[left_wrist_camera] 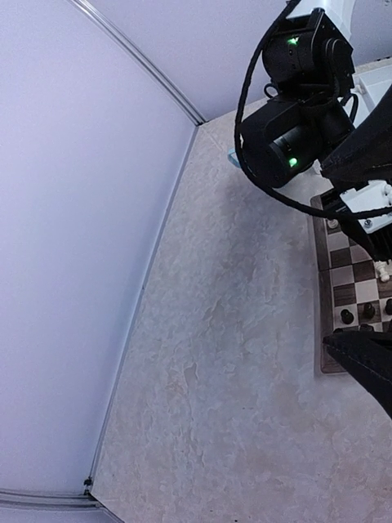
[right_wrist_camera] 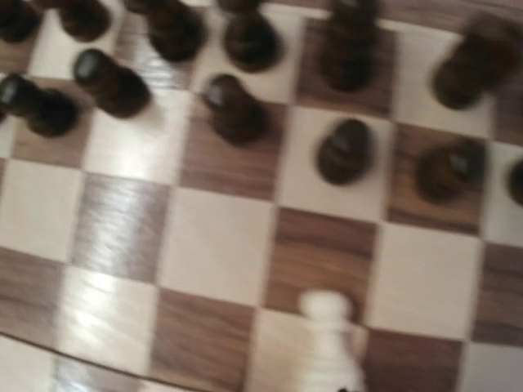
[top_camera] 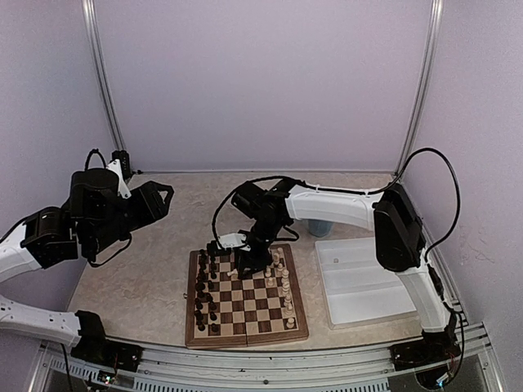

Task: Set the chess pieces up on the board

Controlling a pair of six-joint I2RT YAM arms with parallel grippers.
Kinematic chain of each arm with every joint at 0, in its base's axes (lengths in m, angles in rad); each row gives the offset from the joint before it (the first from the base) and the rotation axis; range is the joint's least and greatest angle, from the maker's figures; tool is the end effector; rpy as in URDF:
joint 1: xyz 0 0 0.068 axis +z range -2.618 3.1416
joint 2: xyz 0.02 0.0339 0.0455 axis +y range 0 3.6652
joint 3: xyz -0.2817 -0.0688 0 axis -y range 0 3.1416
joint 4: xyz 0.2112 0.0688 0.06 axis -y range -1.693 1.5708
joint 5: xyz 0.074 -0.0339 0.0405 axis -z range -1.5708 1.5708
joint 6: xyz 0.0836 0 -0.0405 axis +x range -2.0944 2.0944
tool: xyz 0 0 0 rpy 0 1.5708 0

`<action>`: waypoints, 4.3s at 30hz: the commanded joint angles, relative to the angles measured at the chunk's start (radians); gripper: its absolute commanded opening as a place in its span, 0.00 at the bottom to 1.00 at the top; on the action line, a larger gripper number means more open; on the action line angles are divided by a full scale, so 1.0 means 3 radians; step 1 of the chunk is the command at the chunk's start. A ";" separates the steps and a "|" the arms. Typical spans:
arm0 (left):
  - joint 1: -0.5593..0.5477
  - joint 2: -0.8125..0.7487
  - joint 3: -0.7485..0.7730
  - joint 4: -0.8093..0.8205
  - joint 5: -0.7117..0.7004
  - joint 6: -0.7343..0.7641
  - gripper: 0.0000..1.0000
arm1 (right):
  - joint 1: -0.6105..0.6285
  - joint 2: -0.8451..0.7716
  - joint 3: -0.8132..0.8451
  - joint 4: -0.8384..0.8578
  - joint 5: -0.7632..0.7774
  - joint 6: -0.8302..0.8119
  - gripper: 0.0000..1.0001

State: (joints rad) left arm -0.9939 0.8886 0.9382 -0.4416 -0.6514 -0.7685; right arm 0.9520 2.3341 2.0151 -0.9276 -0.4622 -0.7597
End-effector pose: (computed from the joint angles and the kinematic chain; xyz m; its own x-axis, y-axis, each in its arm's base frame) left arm 0.1408 -0.1234 0.3489 -0.4007 -0.3977 -0.8254 0.1147 0.8720 -0.4758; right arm 0.2489 0.4139 0.1667 0.1602 -0.8377 -0.5221 -0.9670 -0.2392 0.0871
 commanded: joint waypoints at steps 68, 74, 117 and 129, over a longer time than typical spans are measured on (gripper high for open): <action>0.0646 0.0342 -0.0321 0.0854 0.1015 0.0262 0.63 | -0.0048 -0.0752 -0.0101 0.0155 -0.0366 0.0394 0.05; 0.0653 0.0530 -0.0483 0.1712 0.1836 0.0219 0.59 | -0.0329 -0.1313 -0.0483 0.0665 -0.0834 0.0917 0.05; -0.0079 0.1615 0.0063 0.1140 0.1979 0.0691 0.07 | -0.1503 -0.2352 -0.1915 0.1047 -0.0922 0.1029 0.52; -0.0634 0.2347 0.0375 0.0629 0.1548 0.0961 0.07 | -0.2334 -0.2851 -0.3167 0.2069 -0.0403 0.1106 0.53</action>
State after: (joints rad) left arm -1.1625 1.5524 1.0012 -0.2031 -0.1421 -0.5201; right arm 0.2726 1.5173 1.0904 -0.4236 -0.6445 -0.4282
